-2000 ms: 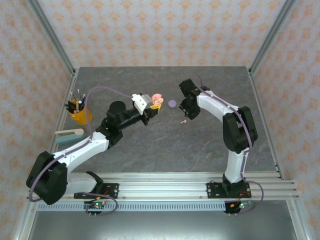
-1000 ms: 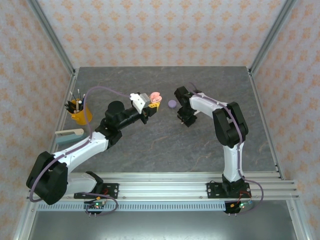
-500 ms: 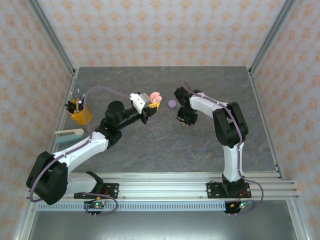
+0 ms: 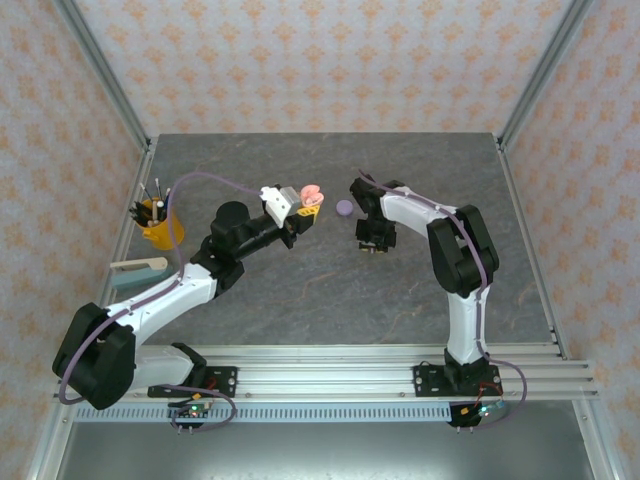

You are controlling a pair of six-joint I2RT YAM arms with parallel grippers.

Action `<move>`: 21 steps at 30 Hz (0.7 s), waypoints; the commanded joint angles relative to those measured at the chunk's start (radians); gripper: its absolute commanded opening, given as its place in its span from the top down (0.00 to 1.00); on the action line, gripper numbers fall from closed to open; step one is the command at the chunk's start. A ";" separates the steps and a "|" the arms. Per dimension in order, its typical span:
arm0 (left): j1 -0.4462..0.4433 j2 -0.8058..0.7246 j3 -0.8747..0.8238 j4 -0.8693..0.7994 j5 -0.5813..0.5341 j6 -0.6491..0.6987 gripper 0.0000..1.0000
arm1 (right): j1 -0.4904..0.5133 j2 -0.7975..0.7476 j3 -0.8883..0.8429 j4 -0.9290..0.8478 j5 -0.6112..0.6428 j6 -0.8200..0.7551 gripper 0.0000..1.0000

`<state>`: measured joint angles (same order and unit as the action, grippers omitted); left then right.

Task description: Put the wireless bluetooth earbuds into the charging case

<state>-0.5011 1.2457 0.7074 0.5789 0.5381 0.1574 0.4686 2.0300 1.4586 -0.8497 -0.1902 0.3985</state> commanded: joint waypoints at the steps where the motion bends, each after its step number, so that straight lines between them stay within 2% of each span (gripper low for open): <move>1: 0.011 0.003 0.046 0.002 0.003 0.002 1.00 | -0.007 -0.033 0.015 -0.024 0.028 -0.012 0.71; 11: 0.011 0.014 0.053 -0.001 0.006 -0.001 1.00 | -0.030 0.008 0.095 -0.046 0.034 -0.011 0.71; 21: 0.011 0.017 0.056 0.002 0.006 0.001 1.00 | -0.030 0.007 0.066 -0.035 -0.003 -0.001 0.68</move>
<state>-0.5011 1.2568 0.7280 0.5709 0.5385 0.1574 0.4397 2.0300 1.5349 -0.8570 -0.1947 0.3988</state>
